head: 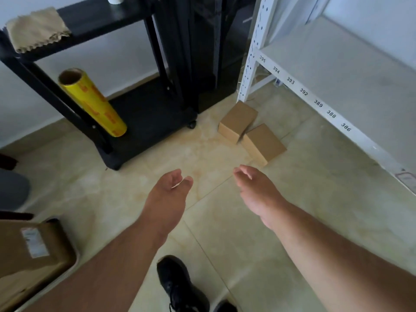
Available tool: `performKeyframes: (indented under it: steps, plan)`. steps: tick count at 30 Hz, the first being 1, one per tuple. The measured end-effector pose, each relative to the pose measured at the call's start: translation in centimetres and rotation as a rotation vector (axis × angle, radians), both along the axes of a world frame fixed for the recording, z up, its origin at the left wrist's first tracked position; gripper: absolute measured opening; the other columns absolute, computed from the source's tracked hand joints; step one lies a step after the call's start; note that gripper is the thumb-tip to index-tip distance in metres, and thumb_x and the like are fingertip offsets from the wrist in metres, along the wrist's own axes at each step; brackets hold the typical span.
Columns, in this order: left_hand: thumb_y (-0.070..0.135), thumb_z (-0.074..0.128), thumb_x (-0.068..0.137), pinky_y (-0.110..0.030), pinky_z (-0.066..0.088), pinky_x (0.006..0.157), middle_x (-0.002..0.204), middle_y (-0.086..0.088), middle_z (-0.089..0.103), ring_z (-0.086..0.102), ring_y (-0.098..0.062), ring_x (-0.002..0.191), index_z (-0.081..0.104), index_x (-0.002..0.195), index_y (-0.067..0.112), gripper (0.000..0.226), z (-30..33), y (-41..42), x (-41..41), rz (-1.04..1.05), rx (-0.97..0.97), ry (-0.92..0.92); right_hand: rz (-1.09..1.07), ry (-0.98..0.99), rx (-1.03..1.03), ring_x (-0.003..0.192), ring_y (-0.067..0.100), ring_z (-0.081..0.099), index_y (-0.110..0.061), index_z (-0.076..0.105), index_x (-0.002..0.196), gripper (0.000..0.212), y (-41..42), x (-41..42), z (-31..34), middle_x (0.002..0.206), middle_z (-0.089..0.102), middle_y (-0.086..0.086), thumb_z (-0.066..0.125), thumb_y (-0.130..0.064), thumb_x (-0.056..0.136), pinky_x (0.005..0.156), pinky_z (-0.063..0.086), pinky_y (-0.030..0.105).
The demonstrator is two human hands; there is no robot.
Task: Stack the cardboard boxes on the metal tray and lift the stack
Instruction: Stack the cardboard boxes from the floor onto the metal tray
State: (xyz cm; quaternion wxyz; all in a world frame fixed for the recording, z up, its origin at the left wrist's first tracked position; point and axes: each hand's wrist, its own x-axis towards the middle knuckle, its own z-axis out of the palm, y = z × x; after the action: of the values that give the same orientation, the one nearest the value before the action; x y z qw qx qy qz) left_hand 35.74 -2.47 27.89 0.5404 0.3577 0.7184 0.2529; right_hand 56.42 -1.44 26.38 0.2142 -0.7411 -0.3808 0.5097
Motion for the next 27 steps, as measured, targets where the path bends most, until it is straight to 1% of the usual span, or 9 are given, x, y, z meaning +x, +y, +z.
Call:
performKeyframes:
  steps: [4,9,13,16,19,21,24,27]
  plan:
    - [0.049,0.060,0.100,-0.043,0.044,0.114,0.146,0.018,0.052,0.055,-0.014,0.131,0.046,0.151,0.036,0.055,-1.0,2.1,1.5,-0.022,-0.027,-0.024,-0.016,-0.021,-0.020,0.135,0.019,0.055,-0.023,0.049,0.153,0.057,1.6,1.3,-0.9,0.154,0.053,0.001,0.047,-0.050,0.103,0.116,0.043,0.043]
    - [0.047,0.060,0.100,-0.035,0.044,0.109,0.145,0.019,0.051,0.055,-0.014,0.130,0.045,0.153,0.035,0.056,-2.6,5.1,2.2,-0.020,-0.051,-0.065,0.000,-0.058,-0.051,0.136,0.021,0.054,-0.021,0.049,0.153,0.057,4.7,2.0,-2.5,0.155,0.053,0.002,0.048,-0.049,0.104,0.116,0.043,0.044]
    - [0.048,0.061,0.099,-0.035,0.044,0.109,0.149,0.017,0.052,0.055,-0.013,0.130,0.045,0.152,0.036,0.056,-3.9,7.8,1.2,0.009,-0.089,-0.089,0.017,-0.060,-0.076,0.137,0.021,0.054,-0.018,0.048,0.154,0.058,8.3,1.2,-3.1,0.154,0.053,0.004,0.049,-0.048,0.104,0.116,0.042,0.044]
    - [0.049,0.061,0.099,-0.039,0.042,0.112,0.149,0.017,0.052,0.055,-0.017,0.131,0.046,0.151,0.038,0.055,-4.5,9.9,0.8,0.017,-0.131,-0.077,0.035,-0.088,-0.095,0.136,0.020,0.055,-0.020,0.047,0.154,0.057,11.0,1.1,-2.9,0.152,0.055,0.004,0.046,-0.049,0.105,0.116,0.042,0.042]
    - [0.047,0.062,0.099,-0.041,0.041,0.115,0.149,0.016,0.052,0.055,-0.017,0.132,0.046,0.151,0.037,0.054,-4.5,11.6,1.3,0.011,-0.159,-0.089,0.022,-0.097,-0.094,0.136,0.019,0.055,-0.021,0.048,0.154,0.056,13.0,1.9,-2.5,0.152,0.056,0.003,0.046,-0.048,0.104,0.116,0.041,0.041]
    - [0.047,0.061,0.100,-0.039,0.041,0.114,0.148,0.017,0.051,0.054,-0.016,0.132,0.046,0.151,0.037,0.055,-4.6,12.7,1.8,0.004,-0.160,-0.109,0.024,-0.103,-0.106,0.137,0.019,0.053,-0.022,0.045,0.155,0.057,14.2,2.6,-2.6,0.153,0.054,0.003,0.045,-0.049,0.105,0.116,0.040,0.041]
    - [0.050,0.060,0.099,-0.036,0.041,0.108,0.147,0.020,0.050,0.055,-0.016,0.131,0.044,0.152,0.038,0.056,-5.1,14.2,2.5,0.010,-0.184,-0.122,0.037,-0.125,-0.136,0.138,0.021,0.052,-0.022,0.043,0.156,0.057,15.7,3.7,-3.2,0.155,0.051,0.003,0.043,-0.049,0.106,0.115,0.040,0.040]
    - [0.050,0.059,0.100,-0.036,0.042,0.109,0.149,0.018,0.050,0.055,-0.016,0.130,0.043,0.153,0.038,0.057,-6.2,15.2,3.7,0.024,-0.194,-0.117,0.031,-0.125,-0.173,0.137,0.022,0.052,-0.022,0.044,0.156,0.057,16.6,5.0,-5.1,0.153,0.054,0.005,0.043,-0.049,0.106,0.114,0.041,0.041]
